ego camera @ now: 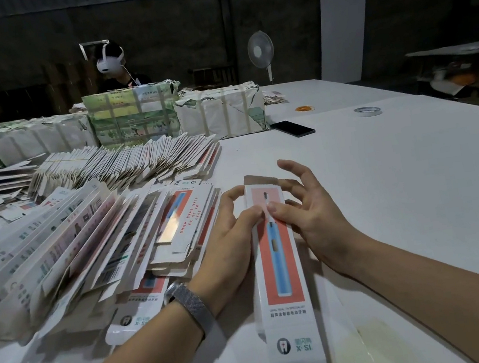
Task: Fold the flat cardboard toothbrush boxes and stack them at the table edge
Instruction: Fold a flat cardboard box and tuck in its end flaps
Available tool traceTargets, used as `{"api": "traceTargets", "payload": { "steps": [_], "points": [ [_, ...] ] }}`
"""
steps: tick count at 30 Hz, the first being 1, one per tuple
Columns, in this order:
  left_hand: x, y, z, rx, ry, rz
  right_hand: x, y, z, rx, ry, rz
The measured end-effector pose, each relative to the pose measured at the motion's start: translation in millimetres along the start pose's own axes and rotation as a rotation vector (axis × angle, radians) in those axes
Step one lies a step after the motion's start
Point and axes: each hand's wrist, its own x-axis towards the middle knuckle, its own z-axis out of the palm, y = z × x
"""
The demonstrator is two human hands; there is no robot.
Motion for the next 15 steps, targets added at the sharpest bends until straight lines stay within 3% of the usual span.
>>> {"api": "traceTargets", "payload": {
  "steps": [9, 15],
  "points": [
    [4.9, -5.6, -1.7, 0.017, 0.009, 0.018, 2.2, 1.1, -0.5, 0.02, 0.033, -0.001],
    [5.1, -1.1, -0.3, 0.077, 0.029, -0.024, 1.8, 4.5, -4.3, 0.113, -0.029, 0.11]
  ]
}}
